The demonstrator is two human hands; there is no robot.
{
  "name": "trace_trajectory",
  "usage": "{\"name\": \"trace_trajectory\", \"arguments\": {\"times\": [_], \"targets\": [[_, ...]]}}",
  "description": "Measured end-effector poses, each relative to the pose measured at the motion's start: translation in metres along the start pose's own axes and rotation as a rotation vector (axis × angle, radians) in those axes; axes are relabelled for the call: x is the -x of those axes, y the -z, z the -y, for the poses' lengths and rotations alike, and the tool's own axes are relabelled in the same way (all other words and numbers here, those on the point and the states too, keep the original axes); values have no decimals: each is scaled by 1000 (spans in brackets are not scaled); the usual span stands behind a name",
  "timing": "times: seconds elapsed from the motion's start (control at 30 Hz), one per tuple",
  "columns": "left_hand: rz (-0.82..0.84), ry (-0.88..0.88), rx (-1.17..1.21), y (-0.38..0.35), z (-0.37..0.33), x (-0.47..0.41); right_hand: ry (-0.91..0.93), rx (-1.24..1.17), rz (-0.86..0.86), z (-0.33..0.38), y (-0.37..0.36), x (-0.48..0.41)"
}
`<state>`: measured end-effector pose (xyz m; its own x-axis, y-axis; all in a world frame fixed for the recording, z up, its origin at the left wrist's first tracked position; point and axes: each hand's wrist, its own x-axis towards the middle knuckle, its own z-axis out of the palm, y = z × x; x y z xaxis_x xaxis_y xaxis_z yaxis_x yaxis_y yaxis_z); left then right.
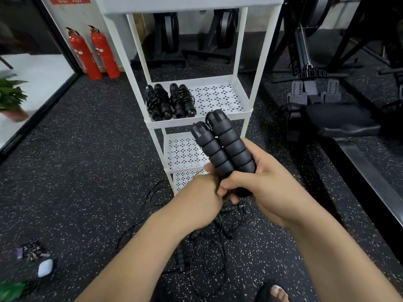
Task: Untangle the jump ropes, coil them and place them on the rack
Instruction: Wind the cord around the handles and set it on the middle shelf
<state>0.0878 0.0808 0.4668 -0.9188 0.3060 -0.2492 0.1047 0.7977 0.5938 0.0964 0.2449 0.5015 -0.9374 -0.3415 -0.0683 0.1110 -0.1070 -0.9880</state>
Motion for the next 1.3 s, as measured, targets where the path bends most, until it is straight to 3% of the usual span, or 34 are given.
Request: {"name": "trace_trajectory", "arguments": {"times": [0.2, 0.37, 0.47, 0.63, 0.77, 0.93, 1.07, 1.2, 1.3], "targets": [[141, -69, -100, 17, -3, 9, -15, 186, -105, 2, 18, -4], [147, -80, -32, 43, 0, 24, -65, 662, -183, -2, 37, -5], [100, -97, 81, 58, 2, 30, -159, 910, -61, -2, 38, -4], [-43, -156, 221, 71, 8, 30, -313, 1116, 294, -6, 23, 1], [-78, -167, 332, 69, 19, 22, -372, 1002, 511, 3, 12, 6], [-5, -176, 541, 66, 43, 11, -318, 717, 587, 19, 10, 15], [26, -80, 705, 55, 46, 3, -238, 543, 506, 27, 13, 19], [-61, -8, 584, 39, 41, 0, -184, 435, 298, 27, 22, 16], [-33, 5, 620, 26, 33, -2, -129, 335, 119, 20, 26, 9]]}}
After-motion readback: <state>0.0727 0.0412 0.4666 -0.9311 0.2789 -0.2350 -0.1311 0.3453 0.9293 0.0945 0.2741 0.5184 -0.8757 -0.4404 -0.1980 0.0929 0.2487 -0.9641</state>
